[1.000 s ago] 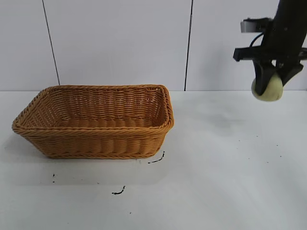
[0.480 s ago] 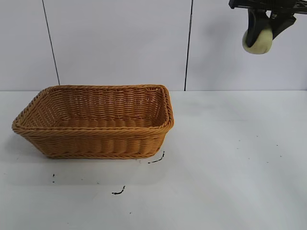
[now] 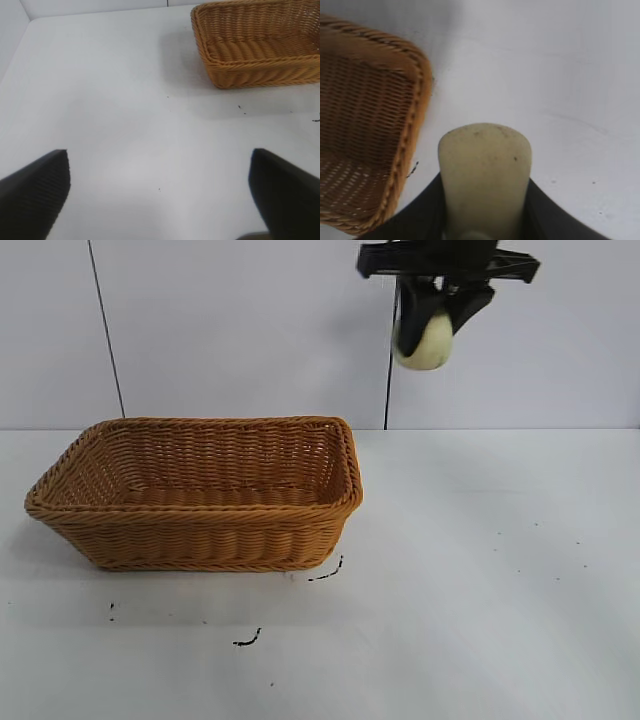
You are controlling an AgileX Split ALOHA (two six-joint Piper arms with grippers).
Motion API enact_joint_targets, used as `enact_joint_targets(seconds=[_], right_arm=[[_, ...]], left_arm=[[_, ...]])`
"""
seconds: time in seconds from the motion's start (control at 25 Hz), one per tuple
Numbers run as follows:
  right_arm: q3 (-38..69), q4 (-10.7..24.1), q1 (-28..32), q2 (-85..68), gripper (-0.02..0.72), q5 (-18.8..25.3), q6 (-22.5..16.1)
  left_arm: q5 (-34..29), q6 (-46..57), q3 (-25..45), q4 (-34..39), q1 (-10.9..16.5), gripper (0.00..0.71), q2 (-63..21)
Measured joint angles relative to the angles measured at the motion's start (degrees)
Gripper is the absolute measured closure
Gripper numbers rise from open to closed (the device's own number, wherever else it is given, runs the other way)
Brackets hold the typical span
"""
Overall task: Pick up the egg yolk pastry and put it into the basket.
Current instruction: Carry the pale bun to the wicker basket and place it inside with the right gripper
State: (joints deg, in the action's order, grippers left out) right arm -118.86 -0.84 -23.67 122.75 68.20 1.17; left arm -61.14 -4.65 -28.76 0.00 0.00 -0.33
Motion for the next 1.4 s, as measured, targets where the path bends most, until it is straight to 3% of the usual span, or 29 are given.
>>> enact_joint_targets(seconds=[0.4,0.8,1.0,1.16,1.4], right_arm=[[-0.1,1.2,-13.6,5.5,0.471,-12.0,0.2],[-0.1,1.8,-14.5,16.5,0.471,-23.6,-0.7],[-0.1,1.6,-14.5,19.5,0.465,-25.4,-0.7],[-0.1,1.6,-14.5,20.3,0.398,-25.7,-0.7],[-3.3,1.6,-14.5,20.3,0.190,-22.8,-0.8]], left_arm=[[0.0,0.0,0.0,0.0,0.0,0.014,0.0],[0.0,0.0,0.0,0.0,0.0,0.014,0.0],[0.0,0.0,0.0,0.0,0.0,0.014,0.0],[0.0,0.0,0.0,0.0,0.0,0.014,0.0],[0.0,0.0,0.0,0.0,0.0,0.014,0.0]])
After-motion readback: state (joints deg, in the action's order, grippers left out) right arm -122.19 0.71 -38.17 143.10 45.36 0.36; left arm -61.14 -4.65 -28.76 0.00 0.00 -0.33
